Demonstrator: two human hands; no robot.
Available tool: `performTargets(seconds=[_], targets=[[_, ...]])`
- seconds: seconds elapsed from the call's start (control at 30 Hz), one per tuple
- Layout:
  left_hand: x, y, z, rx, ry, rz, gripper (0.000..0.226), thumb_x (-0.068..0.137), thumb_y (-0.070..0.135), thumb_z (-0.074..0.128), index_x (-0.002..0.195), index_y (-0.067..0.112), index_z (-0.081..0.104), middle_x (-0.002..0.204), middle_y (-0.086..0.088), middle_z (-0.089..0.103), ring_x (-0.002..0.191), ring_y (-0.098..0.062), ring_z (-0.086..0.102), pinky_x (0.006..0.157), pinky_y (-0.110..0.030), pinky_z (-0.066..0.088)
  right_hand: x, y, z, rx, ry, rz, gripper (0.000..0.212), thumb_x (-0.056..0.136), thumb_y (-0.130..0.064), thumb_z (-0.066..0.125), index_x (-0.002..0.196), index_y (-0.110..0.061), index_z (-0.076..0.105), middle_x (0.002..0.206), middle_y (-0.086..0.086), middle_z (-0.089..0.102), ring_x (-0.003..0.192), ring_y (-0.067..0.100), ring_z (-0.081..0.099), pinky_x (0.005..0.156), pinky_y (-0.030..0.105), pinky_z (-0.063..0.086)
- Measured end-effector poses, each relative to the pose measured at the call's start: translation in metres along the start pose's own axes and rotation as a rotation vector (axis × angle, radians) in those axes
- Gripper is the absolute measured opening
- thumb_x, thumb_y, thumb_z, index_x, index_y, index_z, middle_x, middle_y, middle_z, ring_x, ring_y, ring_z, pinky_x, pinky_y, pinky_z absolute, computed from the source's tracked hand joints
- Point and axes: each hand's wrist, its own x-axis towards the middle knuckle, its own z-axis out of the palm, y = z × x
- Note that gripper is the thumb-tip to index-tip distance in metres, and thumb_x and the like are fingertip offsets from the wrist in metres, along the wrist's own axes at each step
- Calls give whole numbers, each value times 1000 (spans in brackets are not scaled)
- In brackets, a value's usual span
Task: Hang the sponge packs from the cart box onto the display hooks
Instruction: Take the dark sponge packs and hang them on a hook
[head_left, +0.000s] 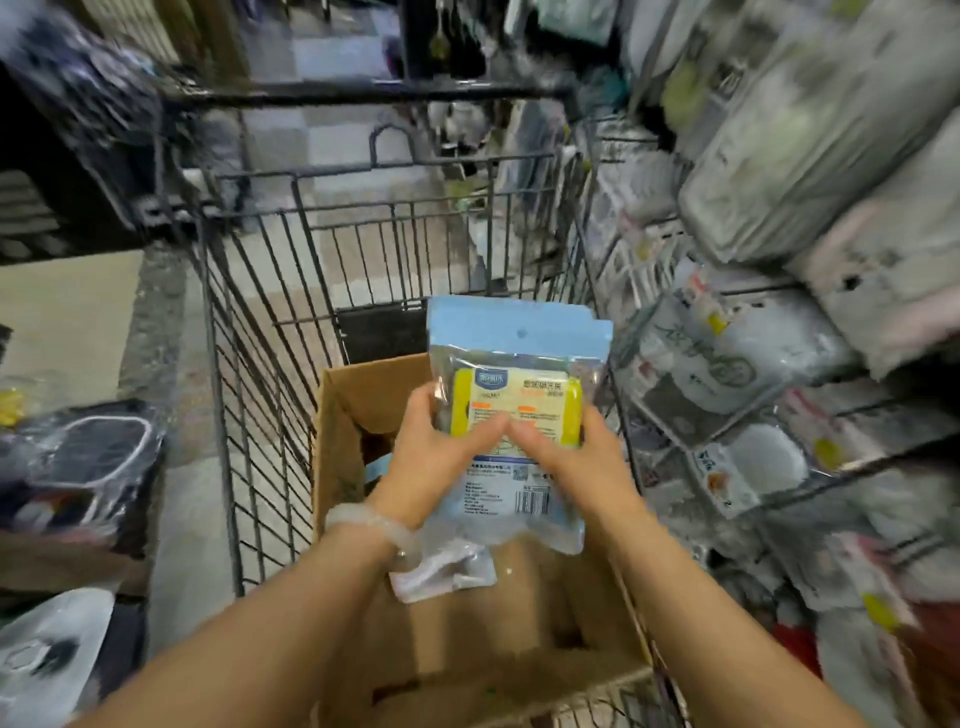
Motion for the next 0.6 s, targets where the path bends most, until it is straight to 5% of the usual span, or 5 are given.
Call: performTargets(seconds=[0.13,0.3,0.4,0.53,0.6], targets=[[-28,45,31,0,-102,137,55,61,19,82,103,24,46,96,7,67,81,1,68,62,-14,54,-43,-34,-34,22,124,-85,31,74,-23,76,101,-22,61,92,-10,70,72,-10,64,58,6,48],[-82,84,95,33,-257,202,96,43,42,85,123,17,38,109,4,66,91,-5,68,71,-21,56,-120,-61,-102,31,322,-207,38,72,-29,77,105,-24,58,93,-15,68,79,-8,63,60,4,47],[-132,104,144,95,-372,239,110,36,57,86,128,23,36,123,-1,58,108,-16,60,92,-38,51,-183,-66,-151,32,457,-276,36,71,-29,78,102,-24,61,93,-14,70,78,-8,66,62,5,48],[-225,118,211,126,-482,357,105,36,61,84,123,25,37,123,3,54,115,-17,54,93,-31,47,-289,-64,-217,-24,643,-335,41,67,-39,78,102,-28,59,96,-13,71,87,1,67,77,21,53],[-283,122,242,115,-560,394,99,35,62,83,118,32,37,123,4,54,114,-15,54,91,-28,47,-351,-62,-249,-74,712,-380,47,67,-43,76,107,-27,60,96,-15,71,88,-3,66,76,18,53]])
